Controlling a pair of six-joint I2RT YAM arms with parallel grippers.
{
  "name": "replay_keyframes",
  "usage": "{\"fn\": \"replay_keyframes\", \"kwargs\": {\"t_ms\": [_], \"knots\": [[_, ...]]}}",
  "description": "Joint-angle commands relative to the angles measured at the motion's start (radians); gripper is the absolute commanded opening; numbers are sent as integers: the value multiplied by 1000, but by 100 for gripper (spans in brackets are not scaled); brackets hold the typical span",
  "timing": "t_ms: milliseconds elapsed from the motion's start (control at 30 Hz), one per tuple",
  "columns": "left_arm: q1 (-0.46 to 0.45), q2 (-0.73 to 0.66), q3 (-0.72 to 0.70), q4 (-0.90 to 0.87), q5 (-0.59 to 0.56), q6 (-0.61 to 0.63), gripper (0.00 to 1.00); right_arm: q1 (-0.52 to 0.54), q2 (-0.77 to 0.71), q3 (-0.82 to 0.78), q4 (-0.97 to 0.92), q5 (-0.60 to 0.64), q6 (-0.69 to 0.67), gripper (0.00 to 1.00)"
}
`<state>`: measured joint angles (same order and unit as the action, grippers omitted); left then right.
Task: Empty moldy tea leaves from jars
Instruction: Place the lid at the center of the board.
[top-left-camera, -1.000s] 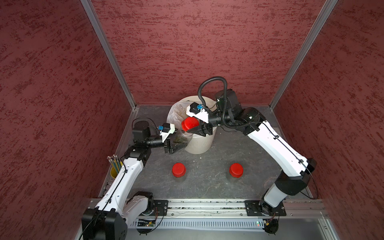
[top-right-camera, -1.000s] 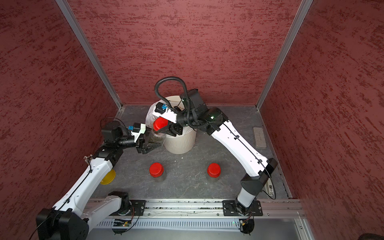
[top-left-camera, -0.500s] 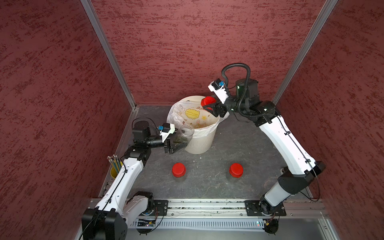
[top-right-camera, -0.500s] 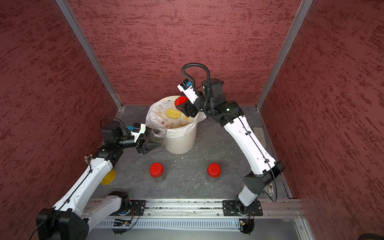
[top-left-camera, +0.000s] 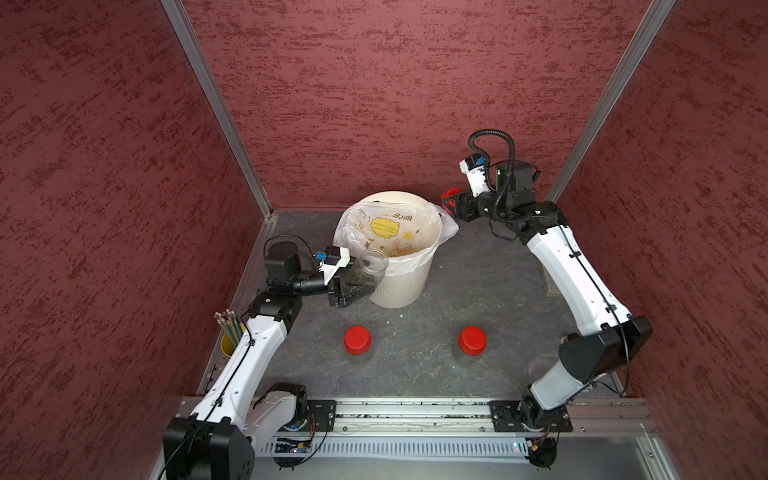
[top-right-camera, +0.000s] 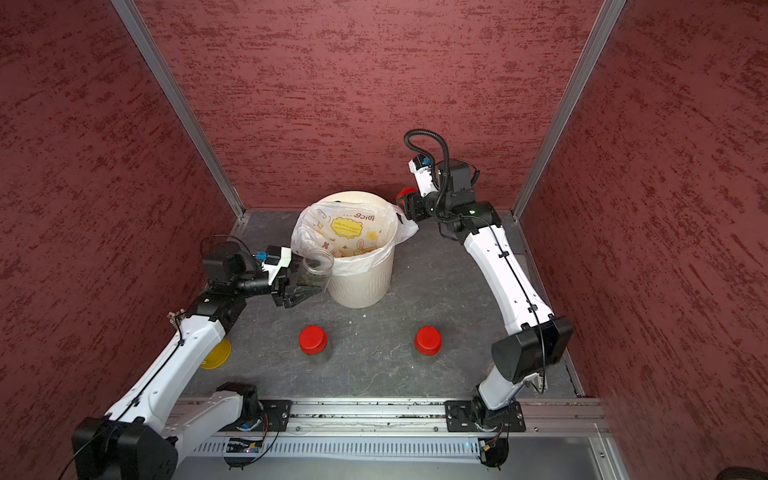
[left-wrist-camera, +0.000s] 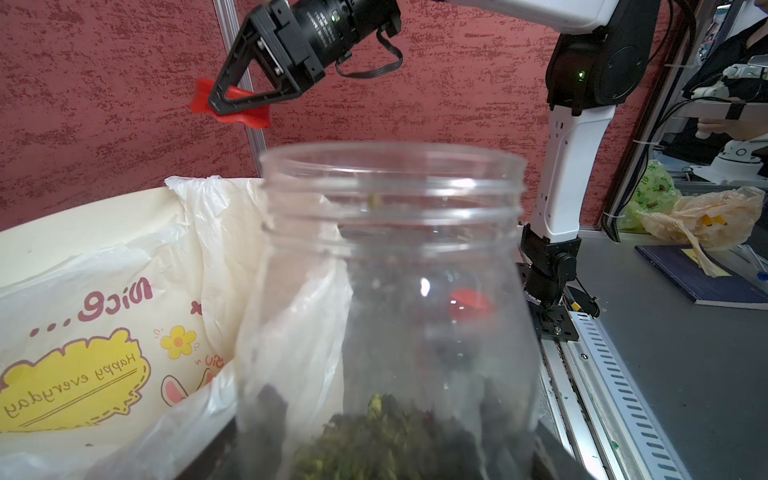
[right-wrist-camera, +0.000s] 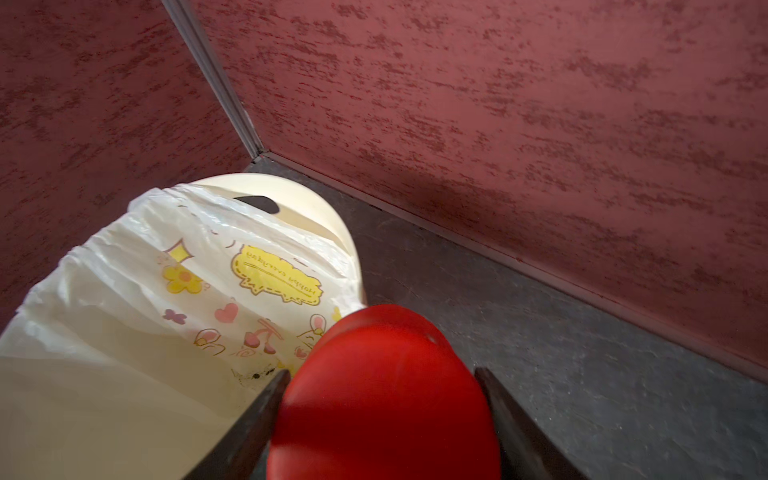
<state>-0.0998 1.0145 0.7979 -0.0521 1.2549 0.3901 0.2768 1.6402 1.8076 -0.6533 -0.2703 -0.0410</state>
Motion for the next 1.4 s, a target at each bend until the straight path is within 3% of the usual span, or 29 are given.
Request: {"fn": "replay_keyframes", "kwargs": {"t_ms": [0,200,767,1367], "knots": [[8,-15,6,3,5,-3,65,-37,-32,-48,87,35,60,33],[9,-14,7,2,5,-3,65,-54,-16,-129,124,120,77,33],[11,-13,7,3,5,-2,65,-109,19,-370,289,118,149,33],[13,-10,7,1,3,-2,65,-111,132,-517,424,126,193,33]]}}
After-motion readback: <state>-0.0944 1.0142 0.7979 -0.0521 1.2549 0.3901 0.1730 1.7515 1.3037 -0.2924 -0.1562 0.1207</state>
